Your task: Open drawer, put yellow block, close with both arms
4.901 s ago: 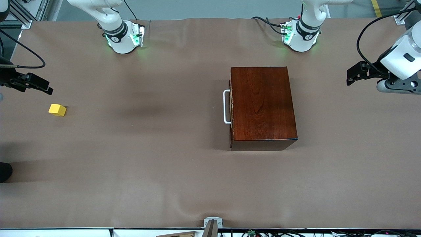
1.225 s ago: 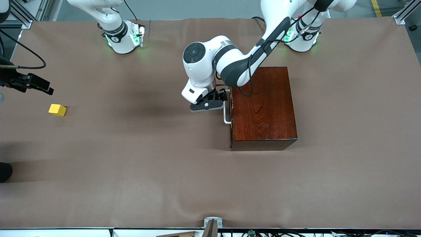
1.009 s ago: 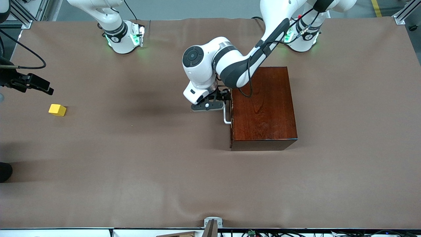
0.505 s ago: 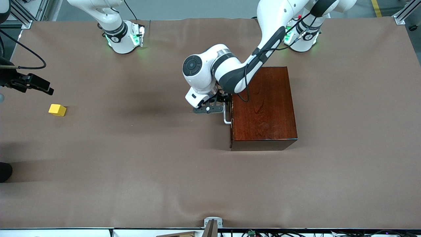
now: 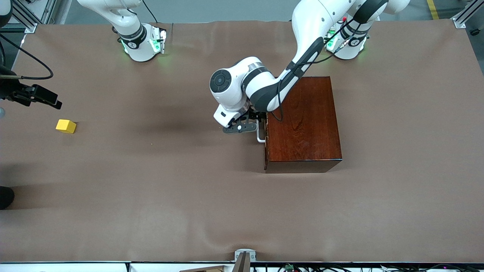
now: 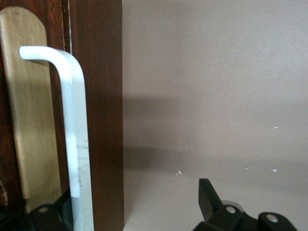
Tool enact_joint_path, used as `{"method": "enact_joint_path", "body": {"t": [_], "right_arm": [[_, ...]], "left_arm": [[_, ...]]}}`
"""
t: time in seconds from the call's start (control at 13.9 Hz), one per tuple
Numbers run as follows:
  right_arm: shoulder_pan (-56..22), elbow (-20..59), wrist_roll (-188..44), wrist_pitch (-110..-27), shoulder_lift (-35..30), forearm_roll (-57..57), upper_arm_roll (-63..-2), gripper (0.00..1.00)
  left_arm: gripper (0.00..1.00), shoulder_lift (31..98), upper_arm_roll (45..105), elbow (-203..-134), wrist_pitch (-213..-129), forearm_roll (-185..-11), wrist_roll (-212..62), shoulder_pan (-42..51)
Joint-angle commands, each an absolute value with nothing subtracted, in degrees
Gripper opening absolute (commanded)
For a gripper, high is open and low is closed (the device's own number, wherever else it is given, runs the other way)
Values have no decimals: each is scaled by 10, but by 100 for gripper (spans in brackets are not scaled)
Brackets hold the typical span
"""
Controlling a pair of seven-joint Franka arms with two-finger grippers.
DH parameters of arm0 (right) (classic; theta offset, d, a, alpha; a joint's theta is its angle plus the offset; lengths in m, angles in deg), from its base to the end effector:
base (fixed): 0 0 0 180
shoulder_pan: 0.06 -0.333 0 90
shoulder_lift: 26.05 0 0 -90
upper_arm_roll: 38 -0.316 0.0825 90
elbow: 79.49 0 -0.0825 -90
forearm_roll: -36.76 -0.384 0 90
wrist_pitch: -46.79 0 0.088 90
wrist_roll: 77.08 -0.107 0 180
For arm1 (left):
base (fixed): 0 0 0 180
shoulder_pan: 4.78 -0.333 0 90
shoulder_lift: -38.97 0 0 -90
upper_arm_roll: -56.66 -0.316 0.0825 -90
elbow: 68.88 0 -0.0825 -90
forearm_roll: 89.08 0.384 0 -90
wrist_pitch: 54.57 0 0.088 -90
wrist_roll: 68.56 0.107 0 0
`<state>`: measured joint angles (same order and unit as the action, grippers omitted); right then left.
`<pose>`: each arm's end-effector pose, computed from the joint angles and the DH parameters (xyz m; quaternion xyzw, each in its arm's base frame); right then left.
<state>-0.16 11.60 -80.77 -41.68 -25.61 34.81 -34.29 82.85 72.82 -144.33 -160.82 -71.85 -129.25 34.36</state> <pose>0.5523 -0.0310 0.6091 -0.9975 0.0636 0.0267 0.0167 0.4623 -0.5496 0.2773 -0.9942 -0.0183 0.0190 0.1040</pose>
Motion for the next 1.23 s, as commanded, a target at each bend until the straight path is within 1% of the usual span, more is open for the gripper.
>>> {"method": "enact_joint_path", "body": {"t": [0.0,0.22,0.58,0.79,1.15], "right_arm": [[-2,111,-800,-408,-252,343,-338,100],[-7,112,-800,-408,-251,348,-338,100],[-2,116,-791,-416,-242,349,-337,100],[30,131,-741,-436,-239,354,-335,100],[61,134,-709,-437,-238,360,-335,100]], "left_arm": [[100,841,727,-1418,-1643,-703,-1328,359],[100,841,727,-1412,-1664,-703,-1361,364],[100,841,727,-1410,-1675,-704,-1376,371],[100,843,727,-1400,-1686,-704,-1376,374],[100,849,727,-1399,-1732,-705,-1401,384]]}}
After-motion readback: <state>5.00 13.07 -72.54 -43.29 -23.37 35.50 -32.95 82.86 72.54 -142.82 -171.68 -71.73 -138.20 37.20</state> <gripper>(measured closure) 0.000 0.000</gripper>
